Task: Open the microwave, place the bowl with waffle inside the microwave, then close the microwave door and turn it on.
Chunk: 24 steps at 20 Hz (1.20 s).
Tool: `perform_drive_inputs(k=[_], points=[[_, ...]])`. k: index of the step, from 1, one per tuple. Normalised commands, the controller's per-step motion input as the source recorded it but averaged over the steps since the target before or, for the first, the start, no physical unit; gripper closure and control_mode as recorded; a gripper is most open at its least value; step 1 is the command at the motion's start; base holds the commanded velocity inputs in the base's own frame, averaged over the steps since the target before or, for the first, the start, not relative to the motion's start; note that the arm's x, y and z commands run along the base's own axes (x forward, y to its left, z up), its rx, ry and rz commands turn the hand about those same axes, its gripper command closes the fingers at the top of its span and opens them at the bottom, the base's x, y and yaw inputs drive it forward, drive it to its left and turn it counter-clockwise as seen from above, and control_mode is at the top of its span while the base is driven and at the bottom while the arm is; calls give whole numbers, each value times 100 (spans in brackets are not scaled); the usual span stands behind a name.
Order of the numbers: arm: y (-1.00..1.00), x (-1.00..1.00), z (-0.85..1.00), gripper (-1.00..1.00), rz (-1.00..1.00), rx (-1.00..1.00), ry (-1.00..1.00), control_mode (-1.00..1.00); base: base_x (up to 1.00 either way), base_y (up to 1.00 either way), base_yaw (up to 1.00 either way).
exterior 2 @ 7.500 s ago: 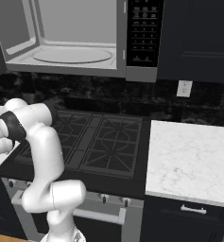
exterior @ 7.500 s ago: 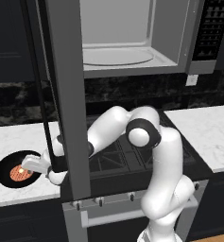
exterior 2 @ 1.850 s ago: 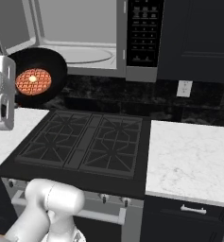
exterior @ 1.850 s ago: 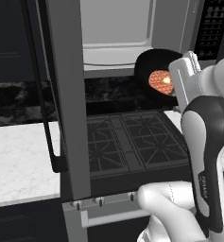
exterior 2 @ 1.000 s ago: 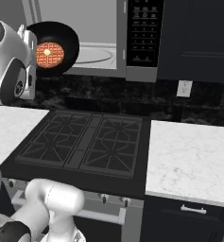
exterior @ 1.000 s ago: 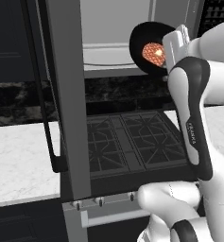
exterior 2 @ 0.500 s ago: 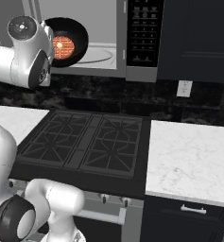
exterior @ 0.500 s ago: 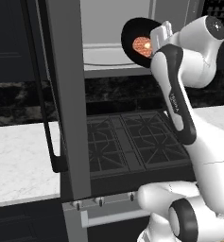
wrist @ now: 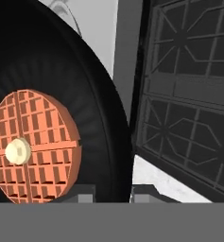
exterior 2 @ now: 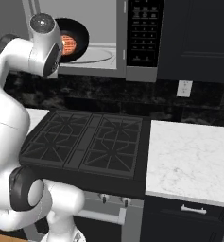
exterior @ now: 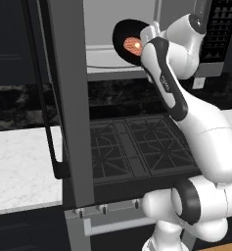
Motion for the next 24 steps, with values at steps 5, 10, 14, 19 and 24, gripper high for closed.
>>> perform_drive_inputs(k=[5,10,14,19,24], points=[[1,74,0,100,0,0,0,-100,0,0,0],[15,52,-5,100,0,0,6,-100,0,0,0],[15,41,-22,100,0,0,5,-100,0,0,0],[2,36,-3,100,0,0,4,-100,0,0,0],[0,44,0,100,0,0,1,-100,0,0,0]])
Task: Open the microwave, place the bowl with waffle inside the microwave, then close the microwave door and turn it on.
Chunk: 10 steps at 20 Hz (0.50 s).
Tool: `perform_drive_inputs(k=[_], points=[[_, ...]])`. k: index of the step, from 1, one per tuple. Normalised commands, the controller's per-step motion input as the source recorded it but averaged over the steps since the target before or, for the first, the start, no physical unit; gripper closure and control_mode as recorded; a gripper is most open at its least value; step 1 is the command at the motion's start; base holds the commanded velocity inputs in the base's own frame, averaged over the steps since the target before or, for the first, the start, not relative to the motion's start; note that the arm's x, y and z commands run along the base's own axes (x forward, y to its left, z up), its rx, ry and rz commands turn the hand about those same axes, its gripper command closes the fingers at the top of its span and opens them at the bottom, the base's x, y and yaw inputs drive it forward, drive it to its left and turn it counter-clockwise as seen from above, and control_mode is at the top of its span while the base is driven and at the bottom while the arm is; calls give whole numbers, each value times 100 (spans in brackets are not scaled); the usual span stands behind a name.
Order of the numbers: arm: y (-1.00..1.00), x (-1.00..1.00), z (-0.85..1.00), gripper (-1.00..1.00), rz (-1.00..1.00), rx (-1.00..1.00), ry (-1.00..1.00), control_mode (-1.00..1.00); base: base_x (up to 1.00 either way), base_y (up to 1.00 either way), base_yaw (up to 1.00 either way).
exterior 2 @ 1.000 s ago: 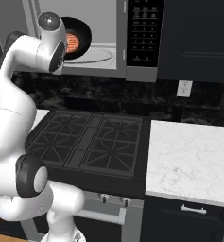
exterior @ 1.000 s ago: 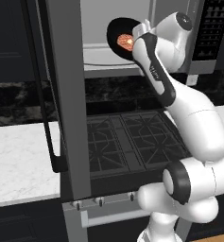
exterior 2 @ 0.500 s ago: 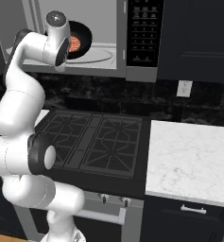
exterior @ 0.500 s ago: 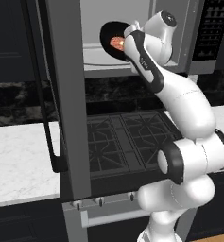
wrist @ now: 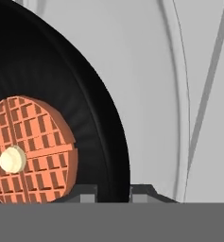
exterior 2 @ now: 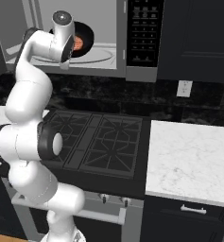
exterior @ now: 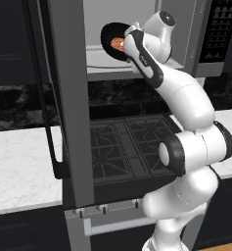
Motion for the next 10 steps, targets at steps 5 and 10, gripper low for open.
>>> perform_drive_inputs(k=[5,10], points=[[2,34,-23,100,0,0,7,-100,0,0,0],[2,31,-6,100,0,0,0,-100,0,0,0]])
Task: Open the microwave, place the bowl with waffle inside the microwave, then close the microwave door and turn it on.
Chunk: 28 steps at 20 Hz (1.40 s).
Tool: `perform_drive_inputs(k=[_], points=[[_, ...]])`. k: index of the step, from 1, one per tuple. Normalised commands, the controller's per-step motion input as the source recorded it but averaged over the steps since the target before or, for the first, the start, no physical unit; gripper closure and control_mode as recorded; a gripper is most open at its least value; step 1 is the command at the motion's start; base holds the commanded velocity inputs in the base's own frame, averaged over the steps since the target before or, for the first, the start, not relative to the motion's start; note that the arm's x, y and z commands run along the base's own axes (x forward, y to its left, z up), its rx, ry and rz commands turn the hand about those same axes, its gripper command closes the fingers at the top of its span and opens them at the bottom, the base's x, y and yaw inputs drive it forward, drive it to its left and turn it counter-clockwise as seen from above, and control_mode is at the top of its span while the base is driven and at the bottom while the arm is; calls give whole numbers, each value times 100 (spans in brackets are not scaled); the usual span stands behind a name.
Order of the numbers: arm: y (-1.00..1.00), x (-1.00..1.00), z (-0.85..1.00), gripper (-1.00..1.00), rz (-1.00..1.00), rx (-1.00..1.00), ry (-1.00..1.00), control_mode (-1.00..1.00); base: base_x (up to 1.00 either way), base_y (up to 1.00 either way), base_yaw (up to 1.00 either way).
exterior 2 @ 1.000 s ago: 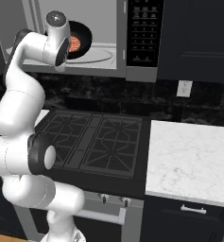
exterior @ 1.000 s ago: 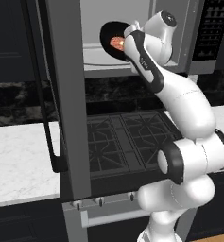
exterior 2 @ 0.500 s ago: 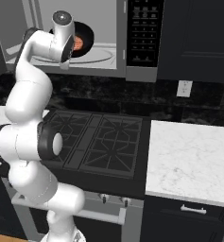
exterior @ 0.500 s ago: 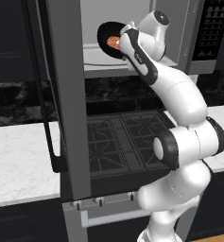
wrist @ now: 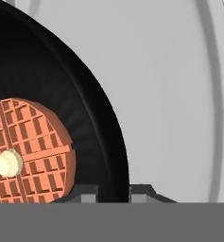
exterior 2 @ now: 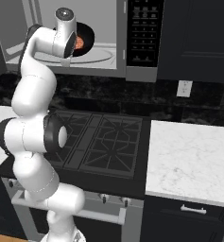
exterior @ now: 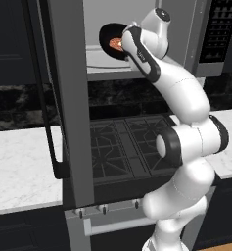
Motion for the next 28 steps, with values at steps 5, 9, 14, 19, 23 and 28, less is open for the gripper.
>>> perform_drive_inputs(k=[5,9,14,19,23,28], points=[[3,8,0,100,-1,0,-1,-100,0,0,0],[0,0,0,100,0,0,0,-100,0,0,0],[0,0,0,-100,0,0,0,-100,0,0,0],[0,0,0,-100,0,0,0,-100,0,0,0],[0,0,0,-100,0,0,0,-100,0,0,0],[0,-12,10,-100,0,0,-7,-100,0,0,0]])
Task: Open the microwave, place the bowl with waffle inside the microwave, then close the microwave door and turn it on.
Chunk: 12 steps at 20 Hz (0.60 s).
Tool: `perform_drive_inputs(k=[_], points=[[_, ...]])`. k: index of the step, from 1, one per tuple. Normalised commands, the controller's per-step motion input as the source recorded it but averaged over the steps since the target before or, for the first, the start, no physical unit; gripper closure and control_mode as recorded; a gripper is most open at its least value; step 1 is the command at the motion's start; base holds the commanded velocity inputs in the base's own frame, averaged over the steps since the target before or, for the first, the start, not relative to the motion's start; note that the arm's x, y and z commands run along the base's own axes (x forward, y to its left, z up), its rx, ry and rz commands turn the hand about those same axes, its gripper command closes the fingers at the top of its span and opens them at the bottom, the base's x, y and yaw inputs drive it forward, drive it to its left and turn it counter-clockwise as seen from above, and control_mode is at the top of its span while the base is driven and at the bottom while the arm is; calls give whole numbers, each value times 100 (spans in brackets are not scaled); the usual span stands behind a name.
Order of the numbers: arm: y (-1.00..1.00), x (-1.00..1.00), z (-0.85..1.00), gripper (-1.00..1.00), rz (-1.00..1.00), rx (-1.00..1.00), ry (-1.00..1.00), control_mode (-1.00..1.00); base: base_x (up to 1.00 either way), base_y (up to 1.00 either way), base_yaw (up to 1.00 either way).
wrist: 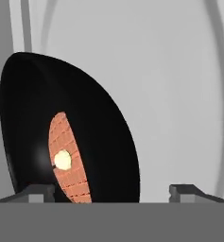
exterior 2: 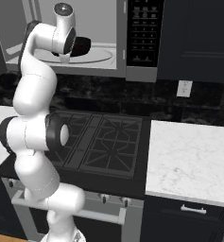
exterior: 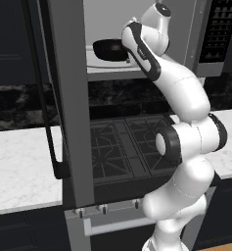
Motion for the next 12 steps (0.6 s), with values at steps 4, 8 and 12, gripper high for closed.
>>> perform_drive_inputs(k=[4,8,12], points=[[0,-96,17,-100,0,0,-25,-100,0,0,0],[0,-100,21,-100,0,0,-29,-100,0,0,0],[0,-100,24,-100,0,0,-38,-100,0,0,0]])
